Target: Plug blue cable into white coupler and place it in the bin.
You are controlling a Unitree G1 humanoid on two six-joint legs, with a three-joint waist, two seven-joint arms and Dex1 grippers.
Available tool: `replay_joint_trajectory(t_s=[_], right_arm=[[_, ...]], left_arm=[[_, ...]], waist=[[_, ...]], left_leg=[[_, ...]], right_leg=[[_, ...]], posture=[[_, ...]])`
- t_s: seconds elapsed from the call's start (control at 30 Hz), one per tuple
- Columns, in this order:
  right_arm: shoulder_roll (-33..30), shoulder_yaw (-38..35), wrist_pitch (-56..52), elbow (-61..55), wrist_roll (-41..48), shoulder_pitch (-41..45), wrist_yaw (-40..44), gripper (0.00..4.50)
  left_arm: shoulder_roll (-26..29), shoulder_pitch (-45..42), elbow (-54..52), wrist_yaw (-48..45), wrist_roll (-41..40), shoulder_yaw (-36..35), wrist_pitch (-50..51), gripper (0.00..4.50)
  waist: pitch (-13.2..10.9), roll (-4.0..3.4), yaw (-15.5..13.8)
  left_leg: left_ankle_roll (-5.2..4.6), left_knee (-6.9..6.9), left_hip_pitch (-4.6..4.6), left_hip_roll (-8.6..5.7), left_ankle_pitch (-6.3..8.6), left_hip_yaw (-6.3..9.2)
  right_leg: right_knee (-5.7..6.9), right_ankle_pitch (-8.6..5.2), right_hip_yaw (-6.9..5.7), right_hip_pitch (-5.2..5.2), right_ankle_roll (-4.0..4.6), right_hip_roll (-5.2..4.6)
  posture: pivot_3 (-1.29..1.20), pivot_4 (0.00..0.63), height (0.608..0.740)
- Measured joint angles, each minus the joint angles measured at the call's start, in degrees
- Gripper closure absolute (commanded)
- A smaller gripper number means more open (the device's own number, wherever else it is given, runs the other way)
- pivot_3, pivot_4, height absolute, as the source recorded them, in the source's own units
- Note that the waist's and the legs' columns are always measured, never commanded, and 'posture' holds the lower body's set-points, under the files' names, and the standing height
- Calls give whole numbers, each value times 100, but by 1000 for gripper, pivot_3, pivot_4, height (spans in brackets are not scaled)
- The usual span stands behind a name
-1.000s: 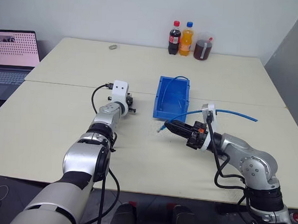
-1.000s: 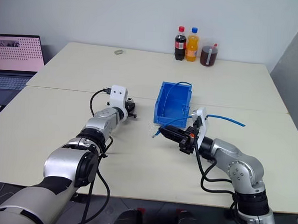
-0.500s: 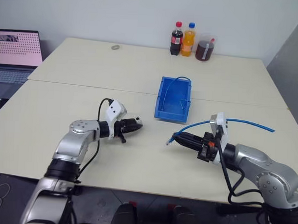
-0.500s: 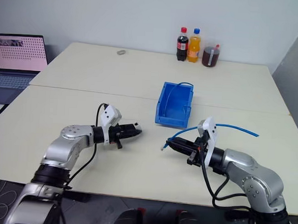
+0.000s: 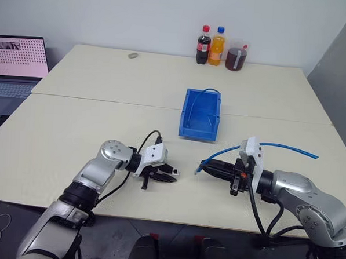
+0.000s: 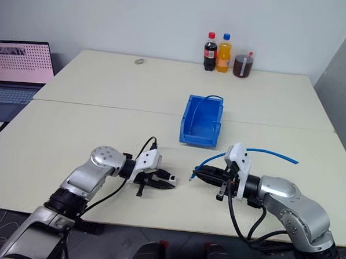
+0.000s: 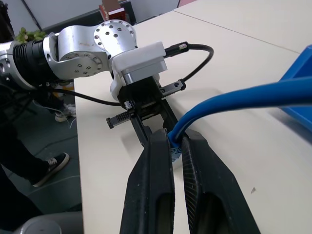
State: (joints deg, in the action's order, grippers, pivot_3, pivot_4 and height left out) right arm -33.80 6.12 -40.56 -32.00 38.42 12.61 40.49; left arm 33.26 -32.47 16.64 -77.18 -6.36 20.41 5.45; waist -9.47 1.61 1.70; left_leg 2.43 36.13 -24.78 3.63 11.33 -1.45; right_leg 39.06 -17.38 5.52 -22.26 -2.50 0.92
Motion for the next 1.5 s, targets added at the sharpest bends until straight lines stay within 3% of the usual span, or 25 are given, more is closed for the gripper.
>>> replay_joint_trajectory(t_s=[0.5,0.9,1.5], right_arm=[[383,1457,1045,1115,-1946,833,199,4500],[624,1621,1183,1225,-2602,936,193,4500],[466,1958,1596,1232,-3292,1019,565,4500]], left_arm=[[-213,-213,419,-102,223,44,-446,3735],[-213,-170,369,-57,228,18,-396,3735],[-290,-128,401,48,250,4,-341,3735]], waist=[[8,-2,-33],[8,-3,-32],[40,-20,-42]], left_leg=[[-2,16,1,-1,-1,2],[-2,19,2,0,-1,2],[-4,31,9,-2,-2,2]], right_leg=[[4,4,-2,6,-4,-1],[8,4,-2,7,-4,-1],[8,7,-2,20,-11,-2]], posture=[[0,150,740],[0,150,740],[0,150,740]])
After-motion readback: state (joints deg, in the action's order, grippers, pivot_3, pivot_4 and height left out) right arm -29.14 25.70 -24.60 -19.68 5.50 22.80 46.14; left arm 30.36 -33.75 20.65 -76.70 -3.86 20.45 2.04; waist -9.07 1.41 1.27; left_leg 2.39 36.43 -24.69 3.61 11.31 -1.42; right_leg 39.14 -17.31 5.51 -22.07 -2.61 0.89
